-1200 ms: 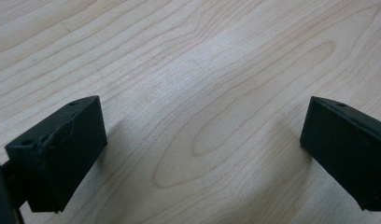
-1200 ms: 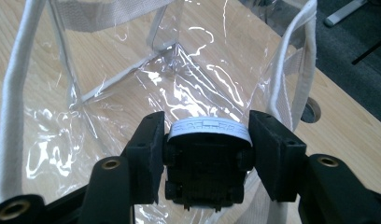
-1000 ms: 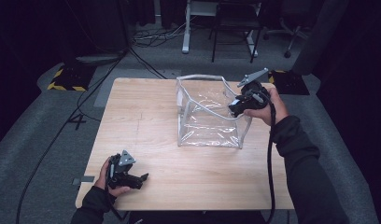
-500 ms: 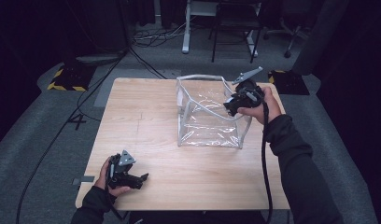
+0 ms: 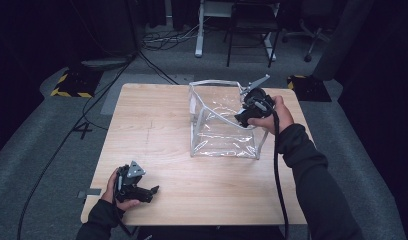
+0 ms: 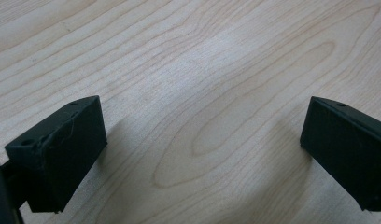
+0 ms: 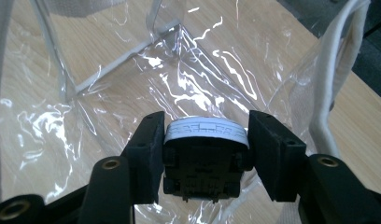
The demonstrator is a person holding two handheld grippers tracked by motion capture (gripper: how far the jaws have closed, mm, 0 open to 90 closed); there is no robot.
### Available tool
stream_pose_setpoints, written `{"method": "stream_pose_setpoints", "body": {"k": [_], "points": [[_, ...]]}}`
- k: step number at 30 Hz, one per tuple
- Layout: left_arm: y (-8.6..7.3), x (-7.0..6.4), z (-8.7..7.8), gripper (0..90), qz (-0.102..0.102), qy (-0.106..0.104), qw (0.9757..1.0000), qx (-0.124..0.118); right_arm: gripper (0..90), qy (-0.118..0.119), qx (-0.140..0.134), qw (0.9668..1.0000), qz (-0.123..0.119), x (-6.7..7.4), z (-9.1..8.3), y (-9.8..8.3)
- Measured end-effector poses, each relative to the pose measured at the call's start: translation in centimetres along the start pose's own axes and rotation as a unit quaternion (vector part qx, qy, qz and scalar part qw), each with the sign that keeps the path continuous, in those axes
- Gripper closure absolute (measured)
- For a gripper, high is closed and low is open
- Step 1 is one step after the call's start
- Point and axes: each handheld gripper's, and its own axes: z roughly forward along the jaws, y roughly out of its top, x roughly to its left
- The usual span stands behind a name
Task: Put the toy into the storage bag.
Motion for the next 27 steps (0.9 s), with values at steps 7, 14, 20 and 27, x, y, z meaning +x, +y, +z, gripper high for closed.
{"method": "stream_pose_setpoints", "body": {"k": [7,14,20,27], "points": [[0.0,0.0,0.0,0.6,0.0,0.003,1.0,0.0,48.4,0.022,0.015,0.9996,0.001,-0.3,-0.4,-0.4],[0.0,0.0,0.0,0.6,-0.001,0.0,1.0,0.001,48.1,0.023,0.041,0.9988,0.011,-0.7,-0.7,-0.2],[0.0,0.0,0.0,0.6,-0.001,0.0,1.0,0.001,48.2,0.035,0.045,0.9983,0.01,-0.8,-0.7,-0.4],[0.0,0.0,0.0,0.6,-0.001,0.003,1.0,0.0,46.9,0.031,0.034,0.9989,0.009,-1.0,-1.1,-0.6]]}}
